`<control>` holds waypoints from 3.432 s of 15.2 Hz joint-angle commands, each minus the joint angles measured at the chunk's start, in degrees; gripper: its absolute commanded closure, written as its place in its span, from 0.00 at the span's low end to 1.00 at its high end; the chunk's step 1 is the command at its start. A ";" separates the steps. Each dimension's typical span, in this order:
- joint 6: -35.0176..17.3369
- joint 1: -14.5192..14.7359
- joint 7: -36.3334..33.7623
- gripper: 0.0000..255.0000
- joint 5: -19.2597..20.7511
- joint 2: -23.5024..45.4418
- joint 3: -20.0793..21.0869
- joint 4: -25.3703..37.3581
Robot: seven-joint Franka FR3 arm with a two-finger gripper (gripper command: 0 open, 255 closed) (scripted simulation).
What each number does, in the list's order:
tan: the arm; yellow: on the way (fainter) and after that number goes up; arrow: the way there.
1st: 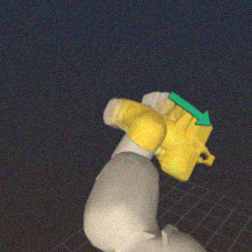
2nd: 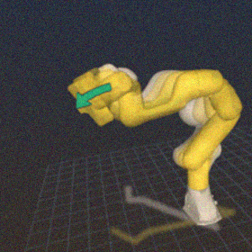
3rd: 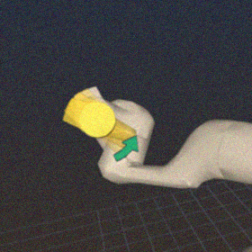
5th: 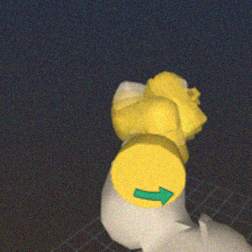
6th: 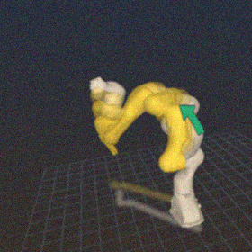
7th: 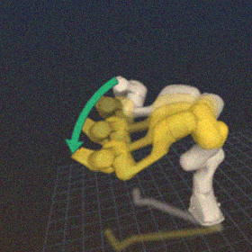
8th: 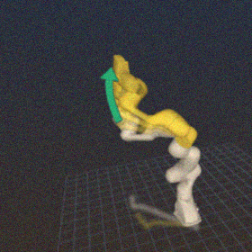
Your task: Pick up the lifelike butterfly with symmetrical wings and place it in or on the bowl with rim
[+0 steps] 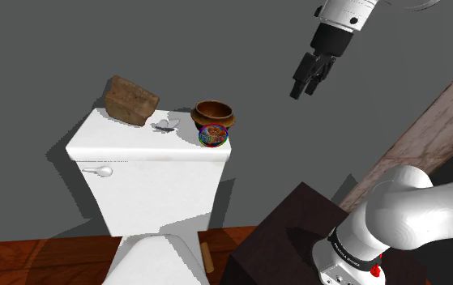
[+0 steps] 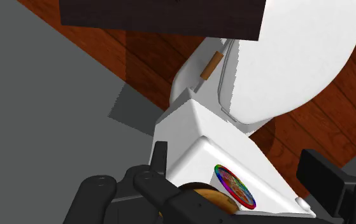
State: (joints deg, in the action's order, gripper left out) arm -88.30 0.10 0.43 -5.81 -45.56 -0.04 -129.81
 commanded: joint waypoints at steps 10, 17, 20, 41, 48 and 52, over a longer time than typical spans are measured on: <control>-15.50 -1.92 -19.18 0.00 -4.11 8.02 12.83 -3.19; -26.38 -5.33 -35.14 0.00 -2.31 19.94 22.78 0.41; -30.12 -7.36 -42.83 0.00 0.71 26.28 26.93 3.51; -33.36 -3.54 -86.13 0.00 34.66 69.14 30.83 34.11; -34.67 -3.44 -86.58 0.00 35.45 70.23 30.38 33.74; -34.66 -3.44 -86.57 1.00 35.44 70.22 30.39 33.74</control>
State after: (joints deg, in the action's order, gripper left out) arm -122.96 -3.34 -86.14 29.63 24.65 30.35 -96.07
